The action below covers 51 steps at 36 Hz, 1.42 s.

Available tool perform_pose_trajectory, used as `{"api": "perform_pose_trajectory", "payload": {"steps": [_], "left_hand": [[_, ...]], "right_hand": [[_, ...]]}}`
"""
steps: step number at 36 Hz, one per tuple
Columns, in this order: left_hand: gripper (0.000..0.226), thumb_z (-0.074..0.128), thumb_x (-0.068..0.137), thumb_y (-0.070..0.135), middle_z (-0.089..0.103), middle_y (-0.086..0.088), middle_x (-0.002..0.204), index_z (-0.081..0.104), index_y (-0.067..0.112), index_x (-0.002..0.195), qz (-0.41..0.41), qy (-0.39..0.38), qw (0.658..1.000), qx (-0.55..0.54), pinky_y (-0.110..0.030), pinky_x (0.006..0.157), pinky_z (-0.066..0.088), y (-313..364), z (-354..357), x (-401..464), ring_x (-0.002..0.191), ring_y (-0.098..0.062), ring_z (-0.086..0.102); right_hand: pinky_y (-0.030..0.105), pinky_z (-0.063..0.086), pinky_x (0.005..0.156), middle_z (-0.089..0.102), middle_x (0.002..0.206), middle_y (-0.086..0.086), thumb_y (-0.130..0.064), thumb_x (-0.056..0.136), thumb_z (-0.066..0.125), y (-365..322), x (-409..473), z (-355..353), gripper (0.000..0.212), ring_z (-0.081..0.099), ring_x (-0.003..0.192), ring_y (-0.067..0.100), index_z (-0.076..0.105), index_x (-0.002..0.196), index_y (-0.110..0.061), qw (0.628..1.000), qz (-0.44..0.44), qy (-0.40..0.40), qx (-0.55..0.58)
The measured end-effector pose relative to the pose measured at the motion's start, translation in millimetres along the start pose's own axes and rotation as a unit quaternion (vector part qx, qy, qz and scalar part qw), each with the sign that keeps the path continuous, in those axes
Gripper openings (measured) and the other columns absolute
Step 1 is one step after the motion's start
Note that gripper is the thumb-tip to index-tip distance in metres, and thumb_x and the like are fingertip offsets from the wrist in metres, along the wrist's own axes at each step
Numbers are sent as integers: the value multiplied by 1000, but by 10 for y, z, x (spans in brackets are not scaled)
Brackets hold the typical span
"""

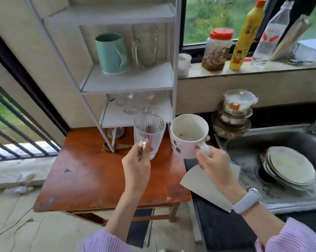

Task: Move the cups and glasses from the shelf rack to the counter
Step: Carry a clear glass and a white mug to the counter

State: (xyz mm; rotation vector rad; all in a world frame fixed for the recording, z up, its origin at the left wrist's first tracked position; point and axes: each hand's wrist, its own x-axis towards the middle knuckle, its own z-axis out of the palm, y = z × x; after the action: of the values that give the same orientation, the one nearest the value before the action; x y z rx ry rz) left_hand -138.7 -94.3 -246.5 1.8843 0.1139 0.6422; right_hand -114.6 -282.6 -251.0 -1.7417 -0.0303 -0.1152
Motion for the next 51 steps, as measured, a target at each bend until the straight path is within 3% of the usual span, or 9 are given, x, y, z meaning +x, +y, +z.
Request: {"api": "perform_pose_trajectory", "payload": {"steps": [4, 7, 12, 18, 22, 27, 37, 46, 51], "left_hand": [[44, 48, 87, 36, 39, 5, 52, 56, -5, 73, 3, -52, 999, -3, -15, 44, 26, 132, 362, -238, 46, -8, 30], [37, 52, 89, 28, 38, 10, 50, 57, -5, 72, 12, -102, 994, -23, -11, 45, 28, 352, 717, -426, 47, -6, 34], [38, 53, 90, 26, 50, -28, 62, 55, -9, 74, 44, -187, 980, -52, -27, 52, 28, 796, 1437, -884, 56, -18, 35], [43, 54, 90, 25, 32, -6, 54, 45, -8, 64, 91, -276, 955, -66, -20, 48, 24, 1456, 2426, -1785, 52, -9, 25], [43, 56, 90, 24, 31, -7, 54, 45, -8, 63, 122, -336, 928, -100, -20, 48, 24, 1880, 3058, -2484, 52, -8, 25], [43, 57, 90, 24, 34, -7, 55, 48, -9, 64, 125, -435, 879, -150, -19, 46, 25, 2452, 3752, -3372, 51, -7, 25], [46, 58, 89, 24, 28, 4, 53, 29, 9, 56, 167, -603, 753, -205, -21, 47, 23, 3356, 4929, -4816, 52, -8, 23], [38, 59, 85, 18, 36, 9, 51, 33, 17, 58, 133, -716, 648, -222, -16, 50, 30, 3985, 6160, -5926, 52, -8, 27], [38, 56, 86, 14, 31, 10, 50, 30, 18, 58, 158, -750, 602, -222, -15, 48, 28, 4406, 6908, -6369, 52, -7, 28]], "right_hand": [[22, 25, 42, 36, 41, -6, -6, 85, 58, 178, -231, -451, 43, 31, 41, 10, 38, 47, -11, 998, 19, 64, -11], [28, 23, 45, 33, 45, 4, -6, 85, 59, 268, -437, -874, 42, 29, 46, 16, 37, 49, -8, 993, 34, 112, -19], [21, 23, 43, 31, 38, -12, -6, 85, 58, 396, -911, -1757, 51, 26, 40, 5, 34, 43, -21, 979, 59, 191, -26], [28, 22, 50, 30, 39, -12, -8, 86, 57, 501, -1693, -3015, 56, 26, 45, 10, 32, 38, -23, 951, 85, 295, -20], [25, 21, 48, 30, 42, -8, -9, 88, 56, 556, -2284, -3840, 55, 25, 43, 7, 29, 42, -24, 925, 98, 365, -50], [29, 24, 50, 37, 51, 10, -11, 87, 56, 691, -3010, -4727, 41, 30, 50, 16, 37, 51, -8, 864, 136, 473, -105], [29, 25, 49, 38, 50, 7, -14, 87, 56, 897, -4171, -5996, 42, 31, 45, 14, 37, 51, -11, 721, 215, 651, -105], [23, 23, 45, 33, 54, 7, -34, 74, 49, 1173, -4643, -7197, 30, 29, 47, 11, 38, 58, -11, 640, 227, 731, -75], [31, 24, 54, 35, 47, 1, -20, 87, 54, 1362, -4721, -8045, 38, 30, 48, 14, 37, 53, -16, 604, 232, 761, -55]]}}
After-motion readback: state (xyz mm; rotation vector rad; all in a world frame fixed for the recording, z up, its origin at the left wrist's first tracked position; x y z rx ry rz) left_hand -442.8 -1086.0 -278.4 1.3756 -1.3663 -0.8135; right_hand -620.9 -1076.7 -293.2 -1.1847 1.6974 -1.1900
